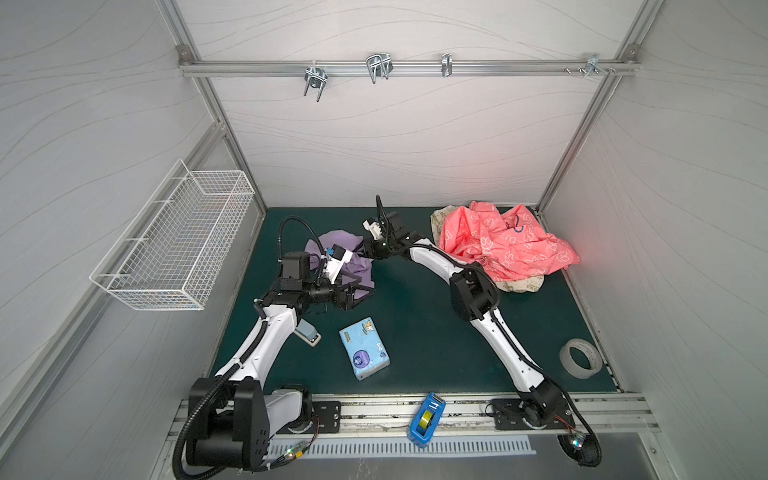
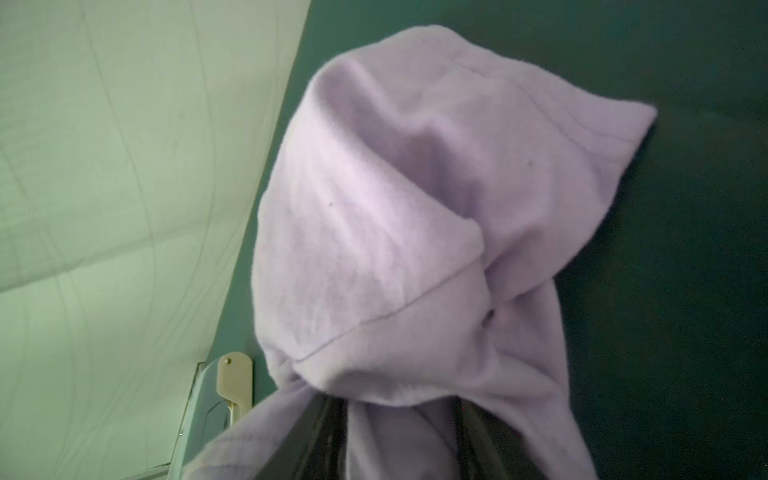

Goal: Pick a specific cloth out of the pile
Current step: 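Open the right gripper and draw the right arm back toward its base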

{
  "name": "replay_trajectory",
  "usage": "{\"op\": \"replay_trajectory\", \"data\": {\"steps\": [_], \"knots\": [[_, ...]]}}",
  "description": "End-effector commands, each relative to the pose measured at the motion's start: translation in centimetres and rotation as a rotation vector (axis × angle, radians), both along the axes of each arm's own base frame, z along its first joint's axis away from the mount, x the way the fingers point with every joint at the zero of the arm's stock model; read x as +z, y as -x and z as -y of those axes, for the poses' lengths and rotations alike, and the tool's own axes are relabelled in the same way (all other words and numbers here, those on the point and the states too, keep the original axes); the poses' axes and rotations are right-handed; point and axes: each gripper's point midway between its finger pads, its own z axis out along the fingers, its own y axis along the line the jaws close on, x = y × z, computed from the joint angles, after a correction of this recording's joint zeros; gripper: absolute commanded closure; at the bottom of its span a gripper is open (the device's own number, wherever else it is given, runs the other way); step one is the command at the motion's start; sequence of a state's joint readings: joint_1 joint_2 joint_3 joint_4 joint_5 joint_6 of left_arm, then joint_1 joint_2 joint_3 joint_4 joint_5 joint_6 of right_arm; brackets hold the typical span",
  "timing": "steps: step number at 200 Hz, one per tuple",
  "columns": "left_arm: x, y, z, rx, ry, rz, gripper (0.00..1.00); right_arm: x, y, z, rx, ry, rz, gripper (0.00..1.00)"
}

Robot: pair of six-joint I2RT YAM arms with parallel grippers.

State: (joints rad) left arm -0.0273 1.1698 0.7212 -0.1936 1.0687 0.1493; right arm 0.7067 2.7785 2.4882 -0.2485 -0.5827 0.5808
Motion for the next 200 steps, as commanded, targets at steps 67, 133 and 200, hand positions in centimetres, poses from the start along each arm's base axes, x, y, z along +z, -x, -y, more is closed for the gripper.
{"op": "replay_trajectory", "data": {"steps": [67,133,200], "knots": [[1.3,-0.2,0.1,-0.013,-0.001,0.066,0.10,5.4,0.9,-3.1,0.079,-0.224,0.094,0.22],[2.0,0.4,0.2,-0.029,0.014,0.094,0.09,8.0,1.0,1.3,0.027,-0.161,0.160,0.01],[2.5,0.9,0.5,-0.046,0.035,0.106,0.09,11.3,3.0,7.9,-0.027,-0.104,0.209,0.01]]}}
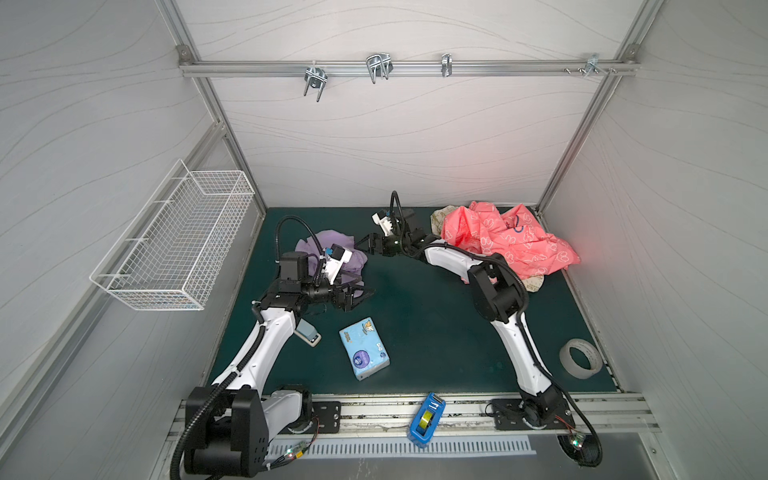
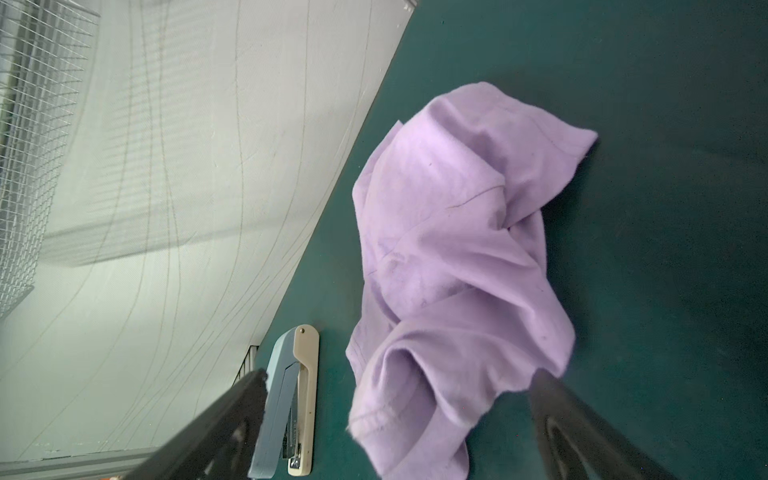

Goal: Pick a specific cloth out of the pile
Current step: 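Open the right gripper and draw the right arm back toward its base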

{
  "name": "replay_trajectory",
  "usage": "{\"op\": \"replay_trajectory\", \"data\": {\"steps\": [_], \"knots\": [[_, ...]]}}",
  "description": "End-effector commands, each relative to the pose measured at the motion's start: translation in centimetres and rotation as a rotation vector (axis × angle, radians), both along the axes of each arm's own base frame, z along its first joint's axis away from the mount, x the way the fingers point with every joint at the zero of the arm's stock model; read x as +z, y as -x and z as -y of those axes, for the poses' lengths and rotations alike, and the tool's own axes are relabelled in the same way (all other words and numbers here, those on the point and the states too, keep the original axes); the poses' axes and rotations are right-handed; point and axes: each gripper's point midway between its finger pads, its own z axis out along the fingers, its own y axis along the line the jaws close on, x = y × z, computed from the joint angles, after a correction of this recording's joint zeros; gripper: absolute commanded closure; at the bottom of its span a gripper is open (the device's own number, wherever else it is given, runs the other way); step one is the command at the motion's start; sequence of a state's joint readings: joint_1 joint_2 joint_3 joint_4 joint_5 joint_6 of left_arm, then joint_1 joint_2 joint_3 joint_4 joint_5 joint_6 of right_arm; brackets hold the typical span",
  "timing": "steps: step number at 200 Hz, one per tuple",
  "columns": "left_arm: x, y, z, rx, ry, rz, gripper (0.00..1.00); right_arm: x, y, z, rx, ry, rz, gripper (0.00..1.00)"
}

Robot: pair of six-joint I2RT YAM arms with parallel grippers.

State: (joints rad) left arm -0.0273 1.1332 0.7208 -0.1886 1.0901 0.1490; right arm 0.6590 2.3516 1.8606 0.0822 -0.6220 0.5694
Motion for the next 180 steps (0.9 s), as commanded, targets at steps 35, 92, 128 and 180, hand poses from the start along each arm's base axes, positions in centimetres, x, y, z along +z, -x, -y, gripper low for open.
{"op": "replay_trajectory", "data": {"steps": [35,92,128,180], "knots": [[1.4,0.6,0.7,-0.038,0.032,0.063,0.09,4.7,2.6,8.3,-0.126,0.124,0.154,0.01],[0.2,-0.8,0.3,0.099,-0.060,0.059,0.08,6.9,7.2,19.4,-0.323,0.394,0.318,0.01],[-1.1,-3.0,-2.1,0.341,-0.191,0.094,0.06,8.6,8.7,27.9,-0.511,0.501,0.324,0.01],[-2.7,-6.3,-11.1,0.906,-0.373,0.164,0.01,8.5,10.2,38.7,-0.810,0.626,0.385,0.01]]}}
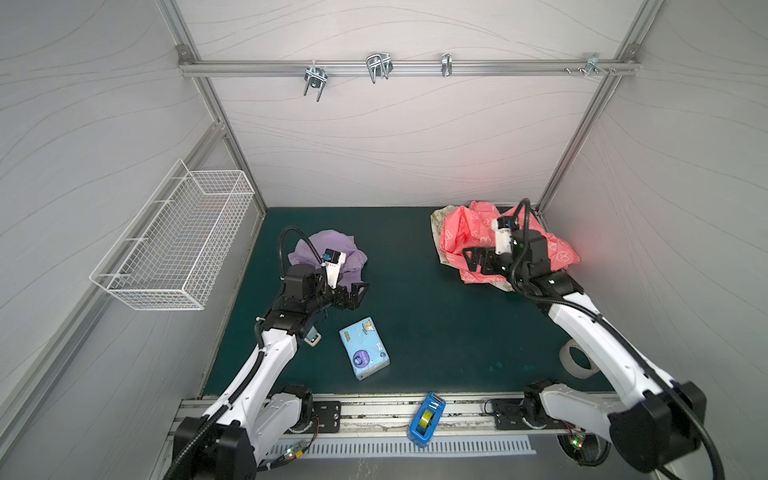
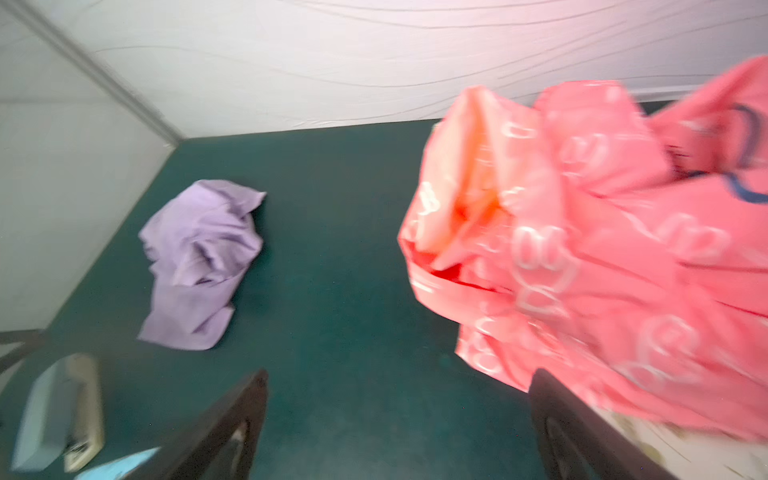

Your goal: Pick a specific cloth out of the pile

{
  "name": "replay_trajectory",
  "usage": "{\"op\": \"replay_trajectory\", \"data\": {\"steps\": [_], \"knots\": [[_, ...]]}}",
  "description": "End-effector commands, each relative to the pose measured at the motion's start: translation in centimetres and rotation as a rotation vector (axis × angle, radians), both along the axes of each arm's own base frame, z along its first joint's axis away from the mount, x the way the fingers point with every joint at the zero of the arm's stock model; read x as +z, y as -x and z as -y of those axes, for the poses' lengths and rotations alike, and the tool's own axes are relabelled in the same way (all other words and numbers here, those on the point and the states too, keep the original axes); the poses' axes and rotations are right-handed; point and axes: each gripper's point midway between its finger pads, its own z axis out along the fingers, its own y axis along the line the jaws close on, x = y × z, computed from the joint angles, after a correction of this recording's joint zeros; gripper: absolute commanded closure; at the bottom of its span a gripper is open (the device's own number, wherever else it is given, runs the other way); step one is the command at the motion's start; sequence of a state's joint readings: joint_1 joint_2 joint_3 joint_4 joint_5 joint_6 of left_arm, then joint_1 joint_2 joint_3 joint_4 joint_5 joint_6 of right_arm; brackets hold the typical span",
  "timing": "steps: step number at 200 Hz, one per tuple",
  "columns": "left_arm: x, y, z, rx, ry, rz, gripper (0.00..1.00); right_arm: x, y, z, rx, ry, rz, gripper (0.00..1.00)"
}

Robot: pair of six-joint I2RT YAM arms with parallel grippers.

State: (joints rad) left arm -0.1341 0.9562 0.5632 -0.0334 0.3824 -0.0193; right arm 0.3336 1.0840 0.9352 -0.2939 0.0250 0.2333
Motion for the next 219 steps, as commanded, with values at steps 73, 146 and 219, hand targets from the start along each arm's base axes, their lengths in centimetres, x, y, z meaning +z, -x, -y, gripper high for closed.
{"op": "replay_trajectory", "data": {"steps": [73,146,219], "knots": [[-3.0,-3.0,-12.2,0.689,-0.213,0.216,0.01,-8.7,-1.1,10.7,-0.403,0.296,0.036,0.01],[-4.6,-3.1,-13.9,0.769,-0.113,0.269,0.01,-10.4,-2.2,12.9,-0.451,0.354,0.164,0.01],[-4.4,-3.0,-14.1,0.759,-0.118,0.294,0.01,-11.6,-3.8,13.4,-0.435,0.307,0.201,0.01]]}}
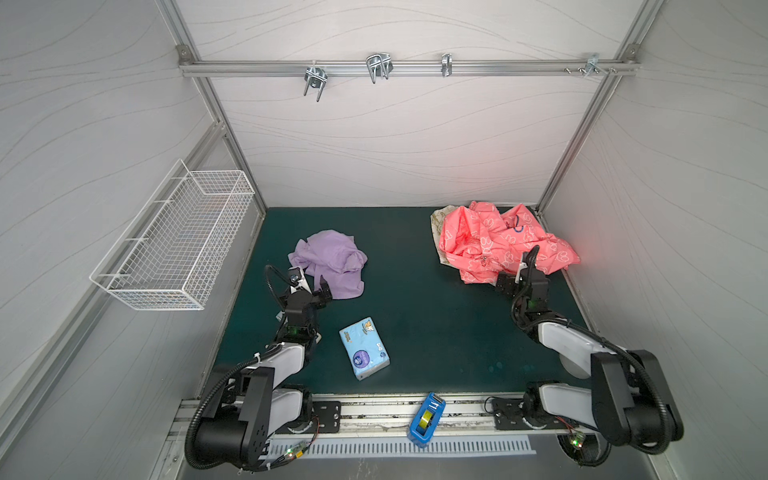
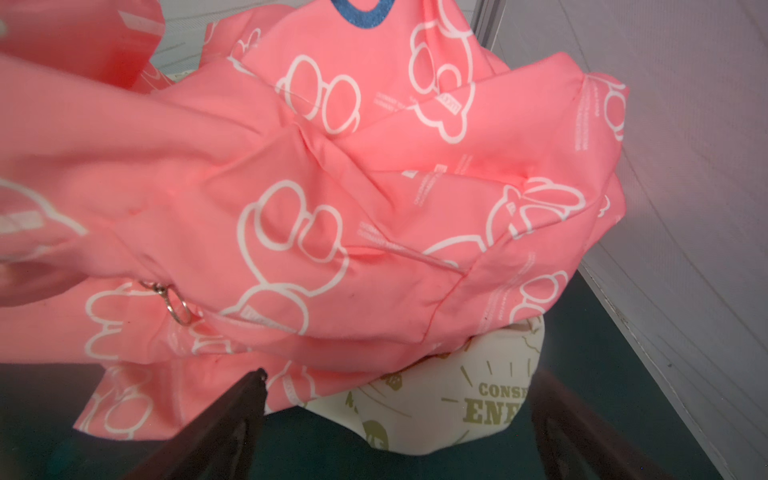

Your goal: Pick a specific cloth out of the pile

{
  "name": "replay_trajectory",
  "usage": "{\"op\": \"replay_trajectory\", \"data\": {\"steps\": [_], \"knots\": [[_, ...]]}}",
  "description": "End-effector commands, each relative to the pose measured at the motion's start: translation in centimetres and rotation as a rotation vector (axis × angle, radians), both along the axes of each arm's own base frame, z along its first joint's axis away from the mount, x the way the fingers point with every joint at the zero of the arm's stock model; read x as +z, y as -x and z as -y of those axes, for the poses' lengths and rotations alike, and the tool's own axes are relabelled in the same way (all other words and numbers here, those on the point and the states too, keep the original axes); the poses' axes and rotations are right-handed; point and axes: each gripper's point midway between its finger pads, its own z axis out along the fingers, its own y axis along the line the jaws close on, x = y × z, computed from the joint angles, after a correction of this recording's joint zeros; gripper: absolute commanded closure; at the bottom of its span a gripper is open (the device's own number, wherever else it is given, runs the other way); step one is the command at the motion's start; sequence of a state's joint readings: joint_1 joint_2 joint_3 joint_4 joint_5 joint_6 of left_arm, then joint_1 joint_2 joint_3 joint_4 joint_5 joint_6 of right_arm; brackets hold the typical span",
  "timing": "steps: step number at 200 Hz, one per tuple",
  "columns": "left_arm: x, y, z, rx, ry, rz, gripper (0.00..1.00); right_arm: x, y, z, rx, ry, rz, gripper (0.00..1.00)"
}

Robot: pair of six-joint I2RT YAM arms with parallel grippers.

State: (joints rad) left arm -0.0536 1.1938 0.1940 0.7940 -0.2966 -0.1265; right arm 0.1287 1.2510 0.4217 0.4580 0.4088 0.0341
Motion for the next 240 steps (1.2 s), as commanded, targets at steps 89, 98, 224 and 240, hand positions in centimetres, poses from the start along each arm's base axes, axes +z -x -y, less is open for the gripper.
{"op": "replay_trajectory", "data": {"steps": [89,98,224,240], "knots": [[0.9,-1.6,-0.7,-0.009,-0.056,0.120,0.01,-0.6,-1.8,-0.7,0.086,0.031,0.062,0.01],[0.5,-2.0,-0.6,-0.020,-0.060,0.126,0.01,-0.7,-1.9,-0.9,0.101,0.023,0.057,0.01],[-2.0,-5.9,0.5,-0.136,-0.031,-0.042,0.01,0.2,-1.2,-6.6,0.438,-0.129,0.141,0.01],[-2.0,-6.0,0.5,-0.141,-0.024,-0.048,0.01,-0.7,-1.8,-6.9,0.440,-0.129,0.107,0.01]]}}
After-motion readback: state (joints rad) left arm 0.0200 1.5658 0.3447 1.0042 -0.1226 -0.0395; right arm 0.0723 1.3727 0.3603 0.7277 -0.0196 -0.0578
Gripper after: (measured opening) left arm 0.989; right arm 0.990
